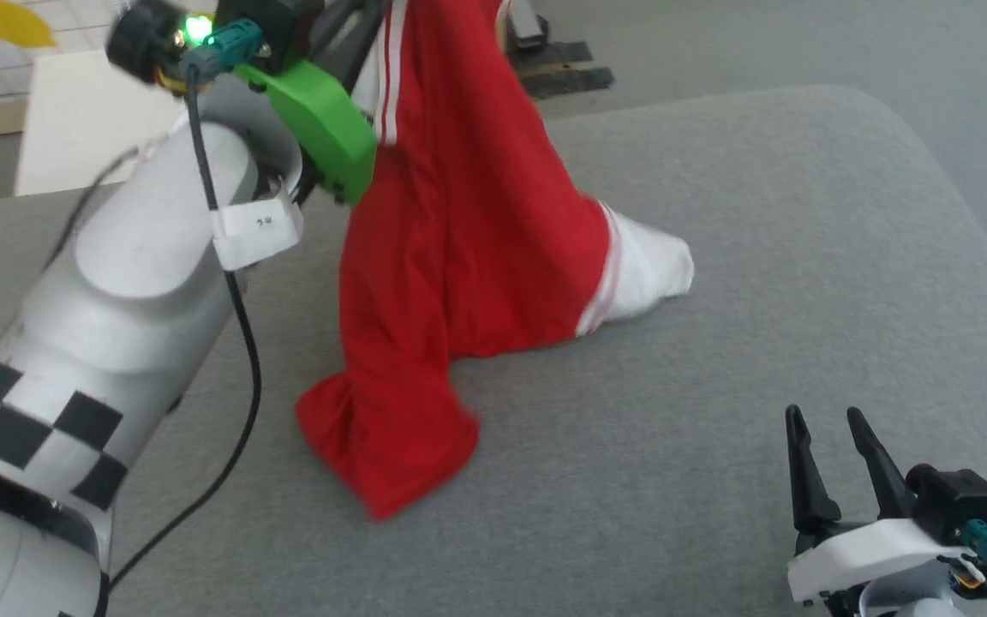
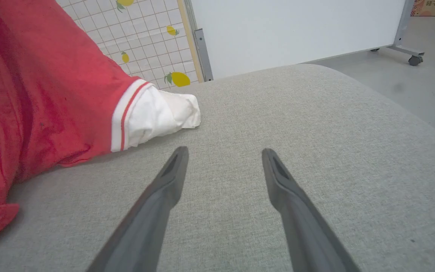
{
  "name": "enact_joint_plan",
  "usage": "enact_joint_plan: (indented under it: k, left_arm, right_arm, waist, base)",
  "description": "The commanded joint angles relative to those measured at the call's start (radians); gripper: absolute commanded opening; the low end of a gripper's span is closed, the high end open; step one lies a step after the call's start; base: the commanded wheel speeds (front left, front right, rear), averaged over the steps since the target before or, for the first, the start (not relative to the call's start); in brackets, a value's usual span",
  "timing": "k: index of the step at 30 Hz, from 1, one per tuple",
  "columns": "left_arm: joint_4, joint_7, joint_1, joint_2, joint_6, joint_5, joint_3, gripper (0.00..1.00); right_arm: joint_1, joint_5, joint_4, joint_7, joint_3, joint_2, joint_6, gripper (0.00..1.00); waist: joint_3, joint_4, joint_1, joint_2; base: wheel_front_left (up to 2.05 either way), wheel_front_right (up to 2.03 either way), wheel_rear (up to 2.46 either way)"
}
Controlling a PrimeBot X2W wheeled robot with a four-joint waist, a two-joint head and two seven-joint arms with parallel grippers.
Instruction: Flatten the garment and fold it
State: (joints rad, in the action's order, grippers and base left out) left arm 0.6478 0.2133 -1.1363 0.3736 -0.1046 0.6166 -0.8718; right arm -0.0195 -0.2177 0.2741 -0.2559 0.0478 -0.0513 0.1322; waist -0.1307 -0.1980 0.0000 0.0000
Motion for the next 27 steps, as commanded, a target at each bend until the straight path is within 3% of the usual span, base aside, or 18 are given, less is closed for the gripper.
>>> enact_joint_plan:
  k: [1, 8, 16, 21, 27]
  left_arm:
    - [-0.014, 0.031, -0.028, -0.004, 0.019, -0.042, 0.004, 0.00]
    - [-0.143, 0.048, 0.089, 0.015, 0.009, -0.136, -0.026, 0.00]
    - [-0.257, 0.017, 0.473, 0.073, -0.010, -0.127, -0.226, 0.00]
    - [-0.245, -0.040, 0.615, 0.126, -0.020, -0.128, -0.345, 0.00]
    - [-0.165, -0.074, 0.638, 0.192, -0.024, -0.162, -0.383, 0.00]
  right_arm:
    - [0.010, 0.008, 0.005, -0.006, 0.002, 0.001, -0.002, 1.00]
    - [0.024, -0.001, 0.014, -0.006, 0.015, 0.001, -0.002, 1.00]
    - [0.043, 0.000, 0.033, -0.006, 0.040, 0.001, -0.002, 1.00]
    - [0.035, 0.009, 0.051, -0.006, 0.048, 0.001, -0.002, 1.00]
    - [0.030, 0.013, 0.071, -0.006, 0.054, 0.001, -0.002, 1.00]
  waist:
    - [0.037, 0.064, 0.0000, 0.0000]
    - [0.072, 0.151, 0.0000, 0.0000]
    - [0.084, 0.222, 0.0000, 0.0000]
    - [0.086, 0.243, 0.0000, 0.0000]
    - [0.096, 0.260, 0.0000, 0.0000]
  base:
    - [0.00, 0.00, 0.00]
    - [0.00, 0.00, 0.00]
    - [0.00, 0.00, 0.00]
    - [0.00, 0.00, 0.00]
    - [0.00, 0.00, 0.00]
